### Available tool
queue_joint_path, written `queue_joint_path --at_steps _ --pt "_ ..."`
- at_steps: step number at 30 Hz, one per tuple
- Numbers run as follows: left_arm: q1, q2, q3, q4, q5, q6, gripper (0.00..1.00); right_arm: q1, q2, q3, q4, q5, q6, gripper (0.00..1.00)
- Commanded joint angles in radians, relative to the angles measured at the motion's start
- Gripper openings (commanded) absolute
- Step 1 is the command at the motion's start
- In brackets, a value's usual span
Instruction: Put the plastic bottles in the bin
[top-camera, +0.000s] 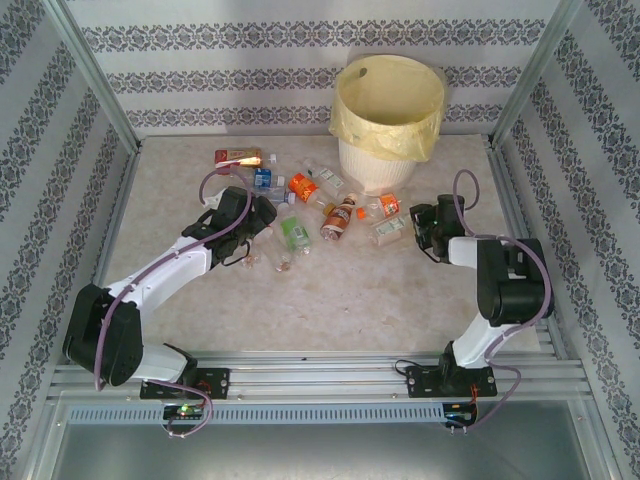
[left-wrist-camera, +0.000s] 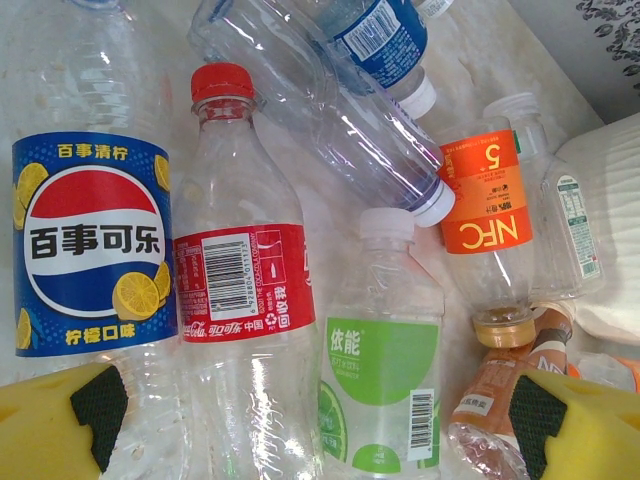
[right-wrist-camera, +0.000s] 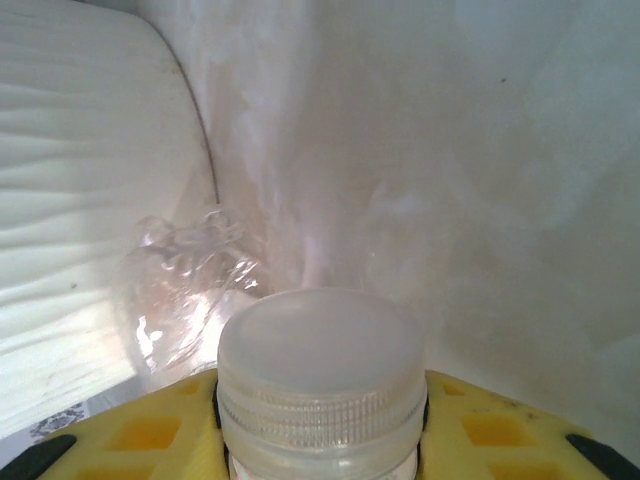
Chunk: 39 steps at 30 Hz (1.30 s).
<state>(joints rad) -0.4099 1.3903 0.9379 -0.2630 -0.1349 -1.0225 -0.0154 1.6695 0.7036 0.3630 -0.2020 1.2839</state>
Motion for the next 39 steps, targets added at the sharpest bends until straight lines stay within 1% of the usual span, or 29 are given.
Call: queue_joint_path --at_steps 1,3,8,12,16,20,24,25,28,29,32,39 --pt "0.014 -0.031 -0.018 -0.002 -0.016 0.001 0.99 0.003 -0.092 -0.014 -0.056 0.048 -0.088 0.32" --pt "0.014 -0.038 -0.024 0.007 -0.022 0.005 0.99 0.006 -0.139 -0.016 -0.092 0.059 -0.134 0.31" --pt "0.014 -0.064 -0.030 0.002 -0.062 0.021 0.99 0.028 -0.265 -0.023 -0.180 0.133 -0.261 0.26" --pt "0.014 -0.076 -0.031 0.013 -0.081 0.037 0.99 0.052 -0.329 -0.023 -0.193 0.142 -0.340 0.23" --pt "0.013 -0.111 -0.090 0.137 -0.058 0.058 0.99 0.091 -0.380 -0.025 -0.181 0.155 -0.398 0.22" --pt "0.014 -0.146 -0.142 0.286 -0.008 0.106 0.99 0.139 -0.436 -0.034 -0.093 0.155 -0.472 0.22" --pt "0.015 -0.162 -0.165 0.400 0.062 0.156 0.99 0.161 -0.457 -0.009 -0.041 0.118 -0.515 0.22" --pt "0.013 -0.161 -0.170 0.430 0.091 0.171 0.99 0.166 -0.458 -0.001 -0.030 0.107 -0.515 0.22" --pt "0.014 -0.161 -0.197 0.629 0.255 0.219 0.99 0.179 -0.461 0.033 0.000 0.074 -0.519 0.22" --pt "0.013 -0.156 -0.192 0.670 0.299 0.226 0.99 0.189 -0.464 0.048 0.011 0.064 -0.527 0.22" --pt "0.014 -0.143 -0.144 0.642 0.356 0.260 0.99 0.212 -0.471 0.104 0.024 0.035 -0.573 0.23" --pt "0.013 -0.147 -0.157 0.631 0.316 0.254 0.99 0.221 -0.443 0.302 0.007 0.000 -0.662 0.24"
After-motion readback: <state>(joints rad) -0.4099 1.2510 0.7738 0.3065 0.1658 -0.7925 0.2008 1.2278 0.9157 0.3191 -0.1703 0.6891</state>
